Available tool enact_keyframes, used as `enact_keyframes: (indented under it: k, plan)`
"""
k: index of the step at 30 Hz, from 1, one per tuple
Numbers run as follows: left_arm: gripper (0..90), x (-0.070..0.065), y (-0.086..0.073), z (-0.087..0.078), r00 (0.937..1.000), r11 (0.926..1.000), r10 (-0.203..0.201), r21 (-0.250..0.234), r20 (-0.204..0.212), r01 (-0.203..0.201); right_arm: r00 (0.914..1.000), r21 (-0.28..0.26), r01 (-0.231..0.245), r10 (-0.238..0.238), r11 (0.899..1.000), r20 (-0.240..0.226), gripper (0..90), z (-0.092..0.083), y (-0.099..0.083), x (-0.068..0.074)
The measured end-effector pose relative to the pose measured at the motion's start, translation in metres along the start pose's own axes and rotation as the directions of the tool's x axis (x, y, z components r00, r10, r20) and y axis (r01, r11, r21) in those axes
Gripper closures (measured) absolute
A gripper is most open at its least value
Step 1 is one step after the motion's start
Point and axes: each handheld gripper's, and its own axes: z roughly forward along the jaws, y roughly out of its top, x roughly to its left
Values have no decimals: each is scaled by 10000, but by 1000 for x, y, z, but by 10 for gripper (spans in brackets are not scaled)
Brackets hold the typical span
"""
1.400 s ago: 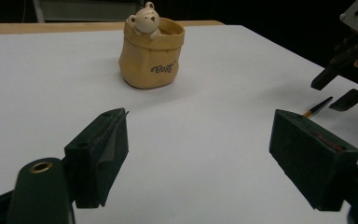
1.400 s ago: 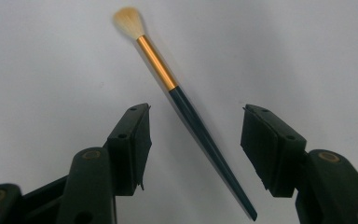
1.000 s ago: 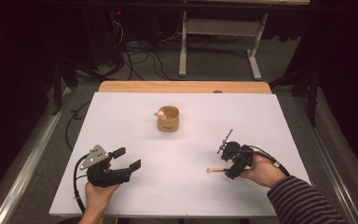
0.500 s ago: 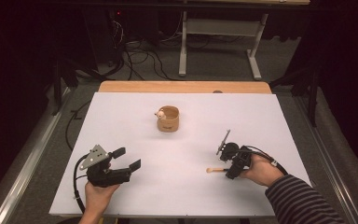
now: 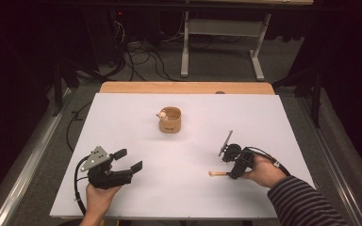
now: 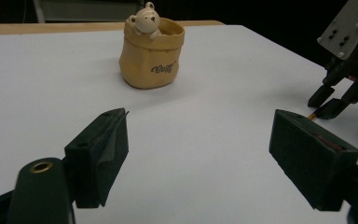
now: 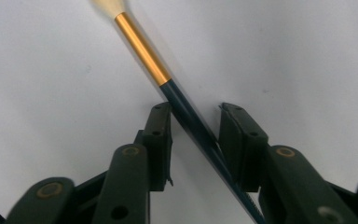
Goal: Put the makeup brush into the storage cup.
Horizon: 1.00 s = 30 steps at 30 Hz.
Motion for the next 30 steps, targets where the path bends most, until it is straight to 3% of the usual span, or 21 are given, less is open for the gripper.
enact_keyframes:
  k: [12, 30]
  plan:
    - [207, 0, 0, 0, 10000, 10000, 16, 41, -2, -16, 9999, 56, 22, -21, 10000, -115, 840, 0, 0, 1]
    - [211, 0, 0, 1, 10000, 9999, 43, 93, 30, -43, 10000, -37, 61, -61, 10000, 31, 853, -1, -2, 2]
